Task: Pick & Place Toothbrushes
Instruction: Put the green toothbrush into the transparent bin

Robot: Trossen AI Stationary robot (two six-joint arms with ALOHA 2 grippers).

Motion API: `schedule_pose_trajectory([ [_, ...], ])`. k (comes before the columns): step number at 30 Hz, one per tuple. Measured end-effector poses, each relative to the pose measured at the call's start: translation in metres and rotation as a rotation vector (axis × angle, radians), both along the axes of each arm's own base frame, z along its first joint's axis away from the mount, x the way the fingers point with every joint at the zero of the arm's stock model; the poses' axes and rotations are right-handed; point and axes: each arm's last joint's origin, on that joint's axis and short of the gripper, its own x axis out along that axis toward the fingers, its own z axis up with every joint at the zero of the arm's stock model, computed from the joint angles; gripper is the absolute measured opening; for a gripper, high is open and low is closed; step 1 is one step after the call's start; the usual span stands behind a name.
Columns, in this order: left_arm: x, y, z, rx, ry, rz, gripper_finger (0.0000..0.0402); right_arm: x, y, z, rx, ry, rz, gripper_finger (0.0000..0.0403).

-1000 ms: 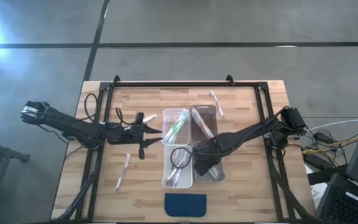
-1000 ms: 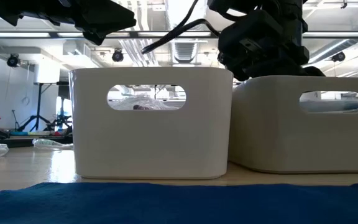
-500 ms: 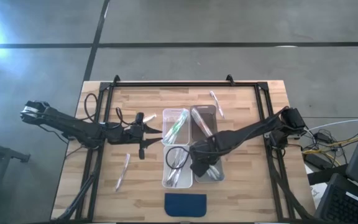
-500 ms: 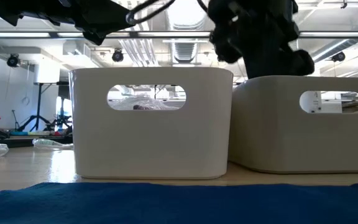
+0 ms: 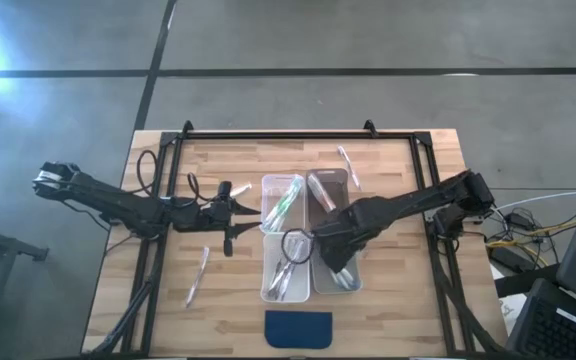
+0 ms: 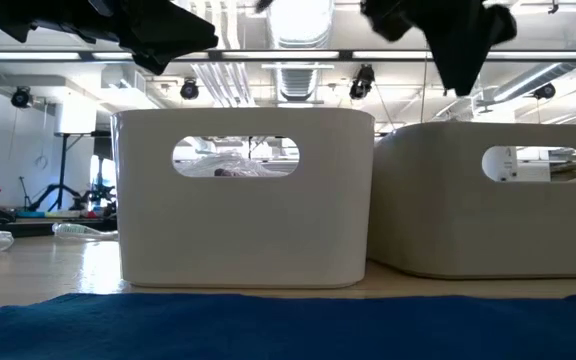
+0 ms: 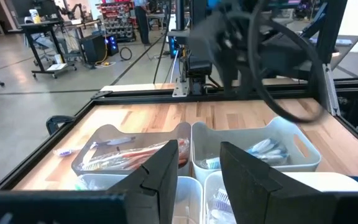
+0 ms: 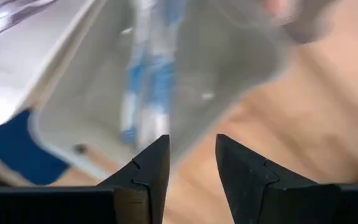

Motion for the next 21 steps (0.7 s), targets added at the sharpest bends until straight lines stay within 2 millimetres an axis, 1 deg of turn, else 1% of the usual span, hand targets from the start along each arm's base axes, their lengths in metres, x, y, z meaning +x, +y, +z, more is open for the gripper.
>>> schedule_pose_trajectory([
  [4, 0.000, 0.000, 0.000, 0.000, -0.001, 0.001, 0.0124, -0.016, -0.008, 0.016, -0.151, 0.046, 0.003, 0.0113],
  [11, 0.000, 0.000, -0.001, 0.001, 0.007, 0.000, 0.0124, -0.032, -0.019, 0.027, -0.263, 0.028, 0.030, 0.0099],
  [14, 0.000, 0.000, -0.003, 0.007, 0.027, 0.000, 0.0124, -0.040, -0.024, 0.034, -0.359, -0.015, 0.037, 0.0093],
  [17, 0.000, 0.000, -0.004, 0.009, 0.039, 0.001, 0.0124, -0.048, -0.033, 0.043, -0.472, -0.070, 0.020, 0.0087],
  [21, 0.000, 0.000, -0.004, 0.010, 0.044, 0.001, 0.0124, -0.059, -0.051, 0.054, -0.562, -0.106, -0.012, 0.0078],
])
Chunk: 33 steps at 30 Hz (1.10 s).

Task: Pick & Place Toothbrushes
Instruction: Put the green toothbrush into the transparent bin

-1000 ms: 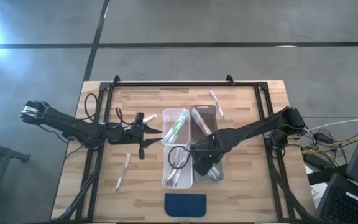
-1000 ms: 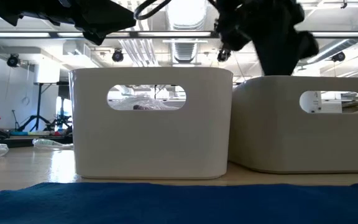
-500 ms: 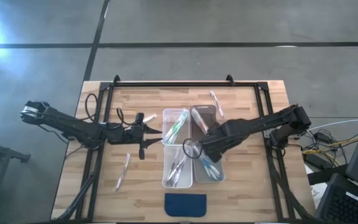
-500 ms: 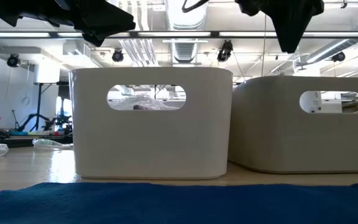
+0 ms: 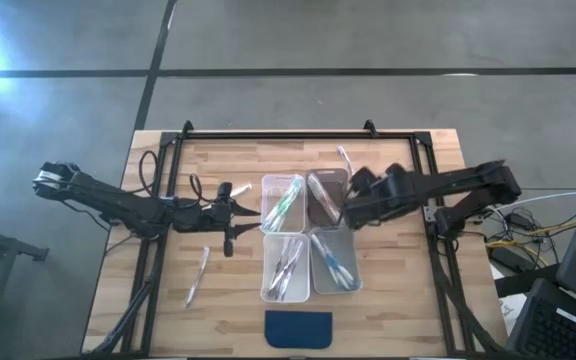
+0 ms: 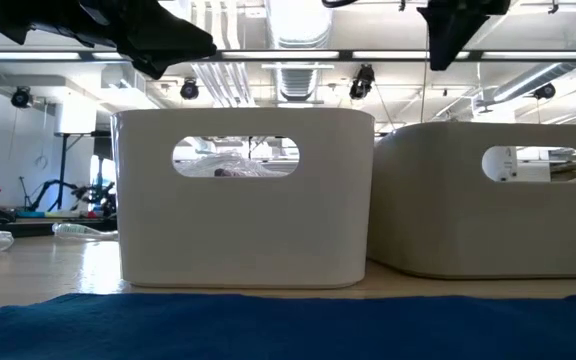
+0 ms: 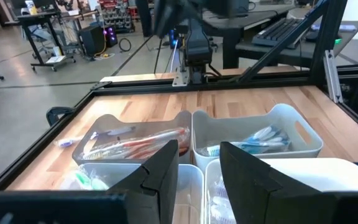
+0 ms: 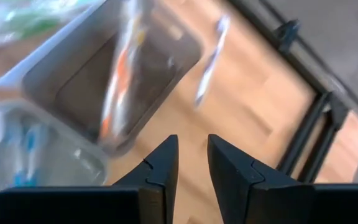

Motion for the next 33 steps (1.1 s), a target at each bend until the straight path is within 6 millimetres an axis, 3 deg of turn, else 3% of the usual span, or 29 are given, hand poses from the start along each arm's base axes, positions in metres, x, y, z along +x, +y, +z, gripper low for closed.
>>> schedule_pose_trajectory([
  [7, 0.000, 0.000, 0.000, 0.000, 0.001, 0.000, 0.0124, -0.018, -0.047, 0.013, -0.101, -0.025, -0.113, 0.0068],
  [13, 0.000, 0.000, 0.000, 0.000, 0.001, 0.000, 0.0124, -0.031, -0.093, 0.009, -0.124, 0.005, -0.227, 0.0084],
  [21, 0.000, 0.000, 0.000, 0.000, 0.001, 0.000, 0.0124, -0.033, -0.151, -0.025, -0.008, -0.051, -0.163, 0.0114],
  [25, 0.000, 0.000, 0.000, 0.000, 0.001, 0.000, 0.0124, -0.044, -0.174, -0.042, 0.036, -0.036, -0.181, 0.0131],
  [33, 0.000, 0.000, 0.000, 0.000, 0.001, 0.000, 0.0124, -0.069, -0.190, -0.077, 0.074, 0.058, -0.232, 0.0162],
])
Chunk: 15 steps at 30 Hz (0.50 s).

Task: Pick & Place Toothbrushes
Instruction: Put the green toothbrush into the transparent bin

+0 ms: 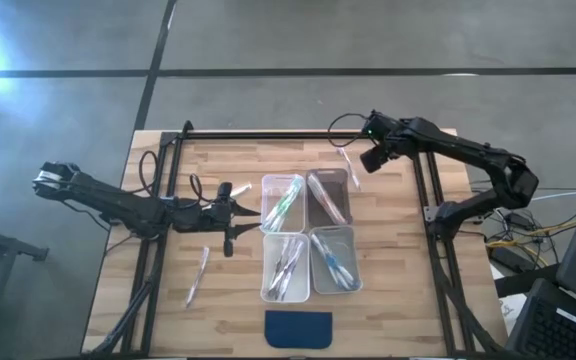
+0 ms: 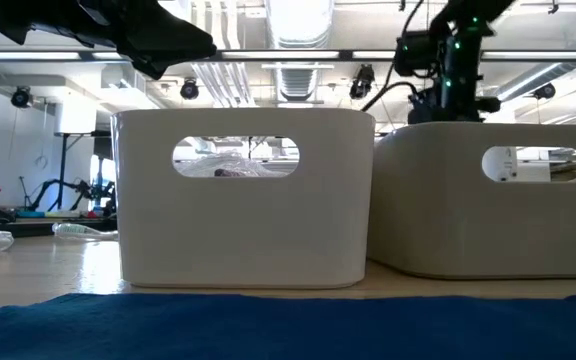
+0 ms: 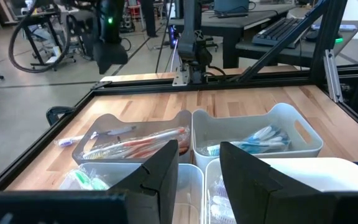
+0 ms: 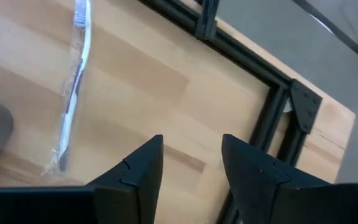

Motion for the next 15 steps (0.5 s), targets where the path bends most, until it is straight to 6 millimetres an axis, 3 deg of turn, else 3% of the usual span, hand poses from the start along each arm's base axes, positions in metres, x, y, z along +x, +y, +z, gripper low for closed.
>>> schedule_pose_trajectory([
  [3, 0.000, 0.000, 0.000, 0.000, 0.000, 0.000, 0.0124, -0.005, -0.003, -0.013, 0.002, -0.027, 0.020, 0.0168],
  [10, 0.000, 0.000, 0.000, 0.000, 0.000, 0.000, 0.0124, -0.003, -0.011, -0.042, 0.084, -0.267, 0.162, 0.0159],
  [15, 0.000, 0.000, 0.000, 0.000, 0.000, 0.000, 0.0124, -0.003, -0.011, -0.053, 0.076, -0.283, 0.187, 0.0148],
])
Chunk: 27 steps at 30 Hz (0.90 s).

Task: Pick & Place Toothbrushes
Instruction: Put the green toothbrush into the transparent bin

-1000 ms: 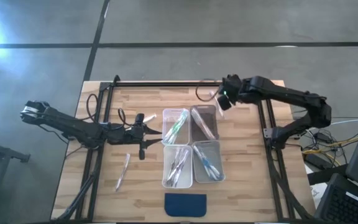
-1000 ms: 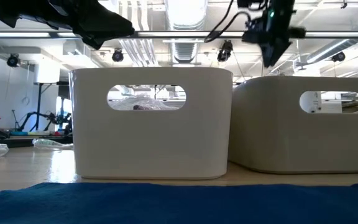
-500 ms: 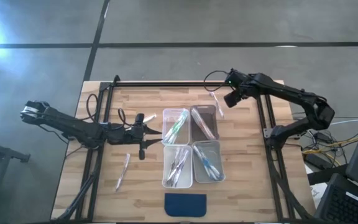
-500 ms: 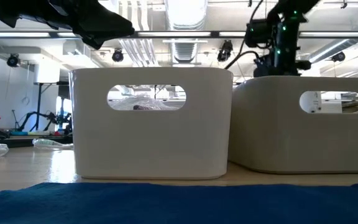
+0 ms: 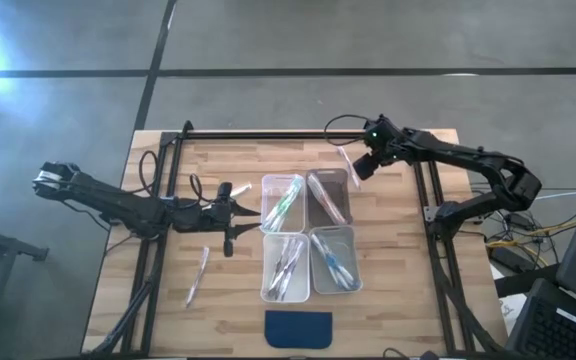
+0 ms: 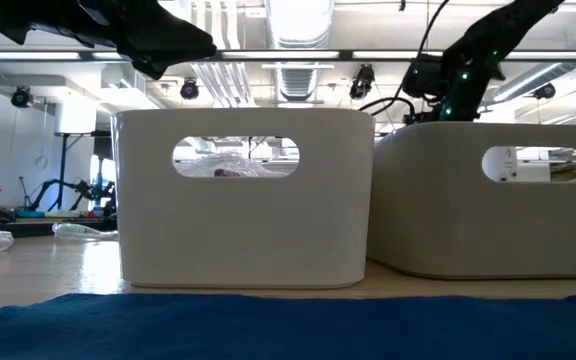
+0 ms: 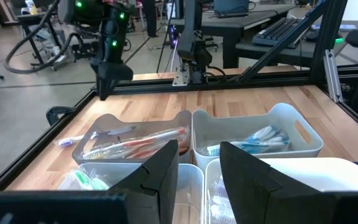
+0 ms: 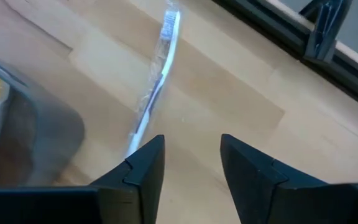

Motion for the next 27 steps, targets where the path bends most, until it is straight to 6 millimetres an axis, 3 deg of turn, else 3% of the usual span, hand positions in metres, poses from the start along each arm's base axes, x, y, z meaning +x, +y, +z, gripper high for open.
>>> schedule_pose_trajectory([
  [6, 0.0000, 0.0000, 0.0000, 0.000, 0.000, 0.000, 0.0124, -0.0010, 0.0014, -0.0093, 0.012, 0.001, -0.010, 0.0144],
  [24, -0.0002, -0.0002, 0.0034, -0.055, -0.035, -0.010, 0.0124, -0.0013, 0.0011, -0.0108, -0.001, 0.003, -0.019, 0.0194],
  [27, -0.0006, 0.0052, -0.0023, -0.035, 0.022, 0.070, 0.0124, -0.0012, 0.0011, -0.0109, 0.001, 0.003, -0.021, 0.0198],
])
